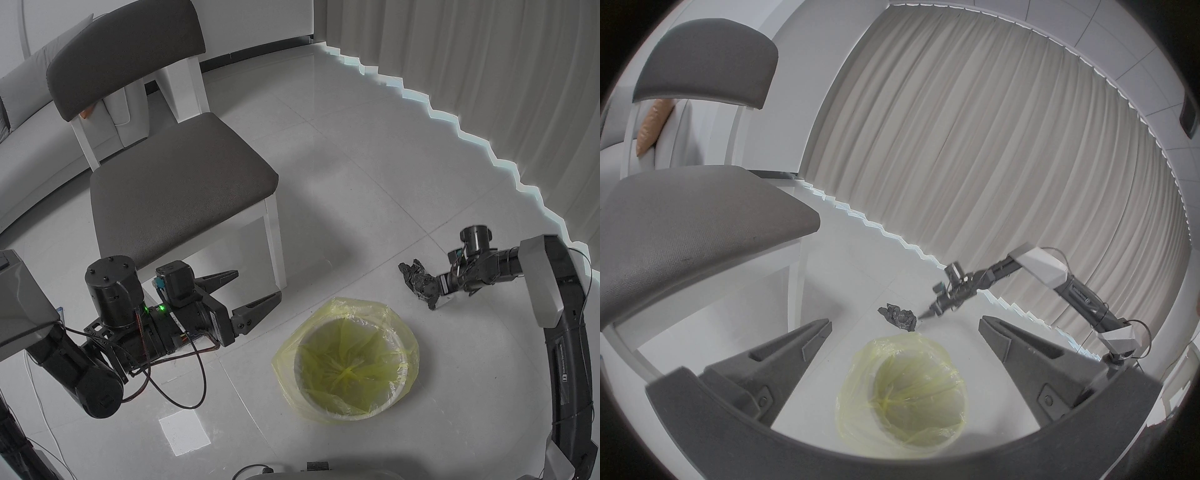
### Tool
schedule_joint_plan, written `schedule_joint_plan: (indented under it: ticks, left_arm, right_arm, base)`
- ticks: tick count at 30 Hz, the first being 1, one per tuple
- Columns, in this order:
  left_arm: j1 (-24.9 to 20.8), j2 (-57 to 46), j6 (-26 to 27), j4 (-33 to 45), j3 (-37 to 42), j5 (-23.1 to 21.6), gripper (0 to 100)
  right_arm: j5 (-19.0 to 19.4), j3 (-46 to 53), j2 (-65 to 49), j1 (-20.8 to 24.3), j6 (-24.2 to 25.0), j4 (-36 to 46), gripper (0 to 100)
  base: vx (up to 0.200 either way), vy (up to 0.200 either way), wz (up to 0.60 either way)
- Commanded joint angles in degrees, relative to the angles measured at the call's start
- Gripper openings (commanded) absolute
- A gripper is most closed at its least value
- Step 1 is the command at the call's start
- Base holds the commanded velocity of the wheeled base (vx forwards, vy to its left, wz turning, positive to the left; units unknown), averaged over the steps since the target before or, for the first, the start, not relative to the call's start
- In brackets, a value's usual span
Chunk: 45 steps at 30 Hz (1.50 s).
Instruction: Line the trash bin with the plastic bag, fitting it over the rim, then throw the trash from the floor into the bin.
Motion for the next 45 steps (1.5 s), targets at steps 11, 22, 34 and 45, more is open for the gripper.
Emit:
schedule_joint_plan:
  ticks: [11,22,34,45]
  left_arm:
    - [0.65,-5.91,-1.10,-1.91,6.21,-0.03,100]
    - [0.21,-5.04,-3.65,-11.57,10.78,-0.56,100]
    - [0.83,-4.51,-3.65,-13.77,12.19,-2.05,100]
    - [0.21,-5.48,-3.73,-14.65,12.36,-1.96,100]
  right_arm:
    - [5.42,-2.11,23.24,-2.93,-1.91,36.23,100]
    - [4.63,-2.11,18.15,-2.49,-1.64,38.60,100]
    - [4.63,-2.11,0.92,-1.34,-1.64,49.50,100]
    - [5.77,-2.11,-26.24,-1.26,-1.64,66.11,100]
  base:
    - [0.000,0.000,0.00]
    - [0.000,0.000,0.00]
    - [0.000,0.000,0.00]
    - [0.000,0.000,0.00]
